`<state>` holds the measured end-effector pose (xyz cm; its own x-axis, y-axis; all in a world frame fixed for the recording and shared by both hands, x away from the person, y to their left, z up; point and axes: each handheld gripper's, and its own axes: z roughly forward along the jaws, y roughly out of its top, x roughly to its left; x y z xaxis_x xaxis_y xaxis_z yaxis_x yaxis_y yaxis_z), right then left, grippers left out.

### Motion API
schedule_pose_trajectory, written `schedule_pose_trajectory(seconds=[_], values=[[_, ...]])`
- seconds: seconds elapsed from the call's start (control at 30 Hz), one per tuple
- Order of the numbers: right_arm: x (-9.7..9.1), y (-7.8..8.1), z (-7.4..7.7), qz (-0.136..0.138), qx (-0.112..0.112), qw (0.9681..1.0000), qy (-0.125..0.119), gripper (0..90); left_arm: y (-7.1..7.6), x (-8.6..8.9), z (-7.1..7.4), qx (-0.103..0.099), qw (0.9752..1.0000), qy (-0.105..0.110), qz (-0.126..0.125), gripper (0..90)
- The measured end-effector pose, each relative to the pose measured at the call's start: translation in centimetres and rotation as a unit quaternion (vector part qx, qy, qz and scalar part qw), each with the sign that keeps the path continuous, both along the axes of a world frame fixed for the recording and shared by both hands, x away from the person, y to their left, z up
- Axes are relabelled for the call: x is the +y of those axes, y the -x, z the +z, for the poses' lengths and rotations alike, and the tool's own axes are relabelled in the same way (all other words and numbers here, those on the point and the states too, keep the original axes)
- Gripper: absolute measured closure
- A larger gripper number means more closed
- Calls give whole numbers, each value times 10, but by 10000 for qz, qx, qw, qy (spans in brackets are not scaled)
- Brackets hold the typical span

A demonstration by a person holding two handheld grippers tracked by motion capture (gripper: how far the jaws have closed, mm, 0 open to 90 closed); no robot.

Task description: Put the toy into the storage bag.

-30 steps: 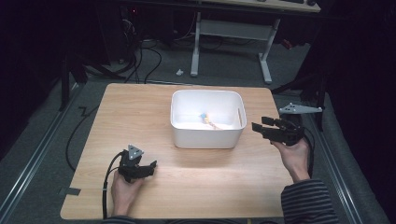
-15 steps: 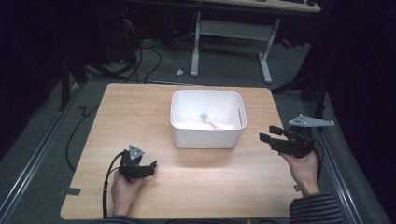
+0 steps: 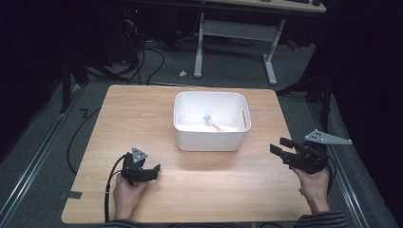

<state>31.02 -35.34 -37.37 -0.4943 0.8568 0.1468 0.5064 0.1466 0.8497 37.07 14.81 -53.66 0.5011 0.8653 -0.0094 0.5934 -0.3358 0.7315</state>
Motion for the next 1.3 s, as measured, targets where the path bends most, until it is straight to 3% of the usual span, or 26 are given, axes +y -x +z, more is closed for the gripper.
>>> schedule_pose_trajectory(seconds=[0.23,0.33,0.5,1.3], values=[[-4,7,-16,-115,-12,9999,-82,445,0,0,0,5,10000,-1,11,173],[-5,8,-28,-162,86,9998,-119,445,0,0,0,5,10000,-2,10,172],[-6,7,-33,-189,111,9997,-142,446,0,0,0,18,10000,-5,-1,163],[23,-11,-69,-115,370,9992,38,448,0,0,0,27,10000,-2,-8,156]])
